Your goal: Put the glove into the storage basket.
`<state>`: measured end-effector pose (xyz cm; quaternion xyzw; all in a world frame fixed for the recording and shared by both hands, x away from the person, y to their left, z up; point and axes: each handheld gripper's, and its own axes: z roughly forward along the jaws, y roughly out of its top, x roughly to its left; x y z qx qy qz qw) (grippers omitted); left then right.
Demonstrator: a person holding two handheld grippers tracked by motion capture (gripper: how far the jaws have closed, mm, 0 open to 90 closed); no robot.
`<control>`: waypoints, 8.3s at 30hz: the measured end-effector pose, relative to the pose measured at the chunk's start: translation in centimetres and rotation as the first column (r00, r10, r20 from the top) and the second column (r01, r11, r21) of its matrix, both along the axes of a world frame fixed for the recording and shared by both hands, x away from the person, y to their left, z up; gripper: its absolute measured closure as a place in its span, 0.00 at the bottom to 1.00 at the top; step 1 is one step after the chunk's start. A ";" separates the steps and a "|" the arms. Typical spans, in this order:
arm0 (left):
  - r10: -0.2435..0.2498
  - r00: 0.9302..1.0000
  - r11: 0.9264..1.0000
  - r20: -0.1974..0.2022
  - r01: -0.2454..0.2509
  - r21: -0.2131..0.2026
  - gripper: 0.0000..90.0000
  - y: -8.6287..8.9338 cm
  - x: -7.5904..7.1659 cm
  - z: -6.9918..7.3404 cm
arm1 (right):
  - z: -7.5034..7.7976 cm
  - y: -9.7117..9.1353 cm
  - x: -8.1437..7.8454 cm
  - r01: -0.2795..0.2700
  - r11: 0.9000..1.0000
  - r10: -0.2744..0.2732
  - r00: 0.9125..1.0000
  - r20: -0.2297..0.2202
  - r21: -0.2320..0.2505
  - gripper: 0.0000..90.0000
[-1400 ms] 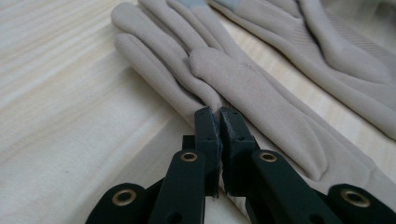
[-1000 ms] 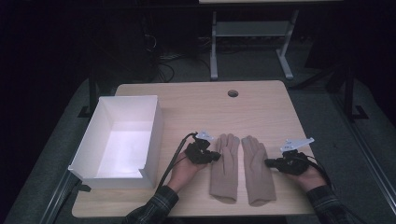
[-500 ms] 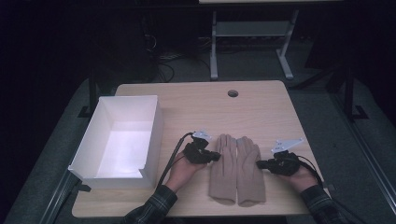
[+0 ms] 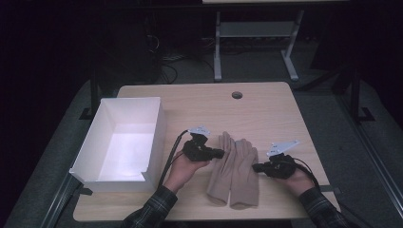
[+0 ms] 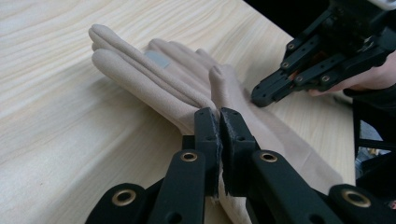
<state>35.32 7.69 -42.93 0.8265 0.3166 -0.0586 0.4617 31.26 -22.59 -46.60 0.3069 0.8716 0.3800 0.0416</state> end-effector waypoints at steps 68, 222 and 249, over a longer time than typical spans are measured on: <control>-0.098 0.995 0.995 -0.007 0.098 0.005 0.85 -6.6 -0.7 -1.8 | 0.7 -1.8 0.9 0.124 0.991 -0.127 0.990 0.058 0.050 0.79; 0.031 0.993 0.982 0.112 -0.051 0.180 0.74 8.0 0.6 13.3 | -1.6 -3.8 2.6 0.353 0.935 -0.346 0.931 0.116 -0.039 0.15; 0.300 0.941 0.933 0.156 -0.323 0.156 0.74 20.7 -0.7 14.7 | -1.6 -3.8 2.6 0.356 0.934 -0.350 0.930 0.116 -0.040 0.15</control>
